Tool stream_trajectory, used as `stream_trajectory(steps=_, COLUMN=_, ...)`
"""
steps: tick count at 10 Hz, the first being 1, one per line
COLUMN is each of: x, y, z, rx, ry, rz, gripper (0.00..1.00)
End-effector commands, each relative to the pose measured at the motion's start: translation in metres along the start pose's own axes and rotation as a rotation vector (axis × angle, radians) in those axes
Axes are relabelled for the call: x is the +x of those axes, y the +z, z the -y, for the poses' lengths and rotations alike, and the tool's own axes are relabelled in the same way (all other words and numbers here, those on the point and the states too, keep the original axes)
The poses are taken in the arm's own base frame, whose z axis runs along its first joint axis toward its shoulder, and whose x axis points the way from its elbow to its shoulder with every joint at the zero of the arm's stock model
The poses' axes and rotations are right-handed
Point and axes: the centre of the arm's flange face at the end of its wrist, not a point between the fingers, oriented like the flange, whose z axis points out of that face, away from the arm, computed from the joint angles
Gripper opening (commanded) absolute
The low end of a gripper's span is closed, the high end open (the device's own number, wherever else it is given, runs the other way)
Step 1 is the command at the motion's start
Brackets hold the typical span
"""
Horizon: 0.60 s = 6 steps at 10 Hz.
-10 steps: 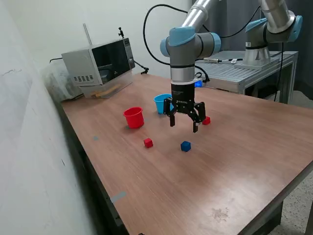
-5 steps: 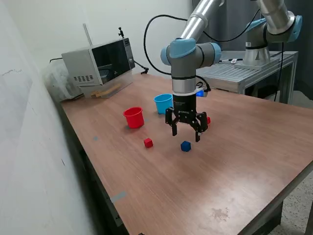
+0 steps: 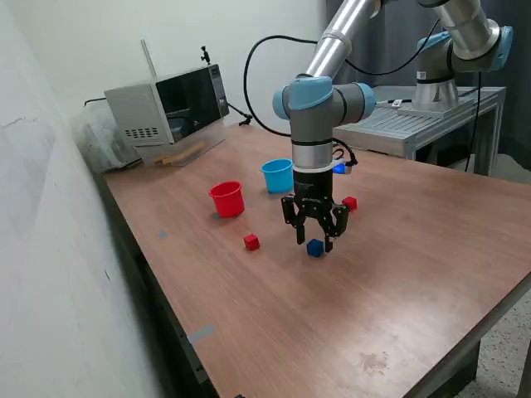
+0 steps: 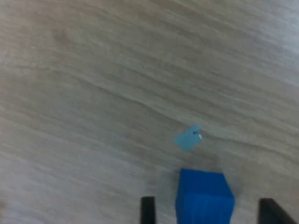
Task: Place red objects in the red bin, and blue objects in the blue bin.
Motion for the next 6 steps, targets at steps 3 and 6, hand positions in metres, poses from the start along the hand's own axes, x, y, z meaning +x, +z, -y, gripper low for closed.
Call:
stream_trajectory(steps=3, x=0.000, y=0.003, z=0.002, rx=0.009, ry=-0.001, rz=-0.001, gripper=0.00)
stream_trajectory(steps=6, x=0.002, y=-0.033, z=0.011, rx=-0.004, ry=-0.002, rz=0.013, gripper=0.00)
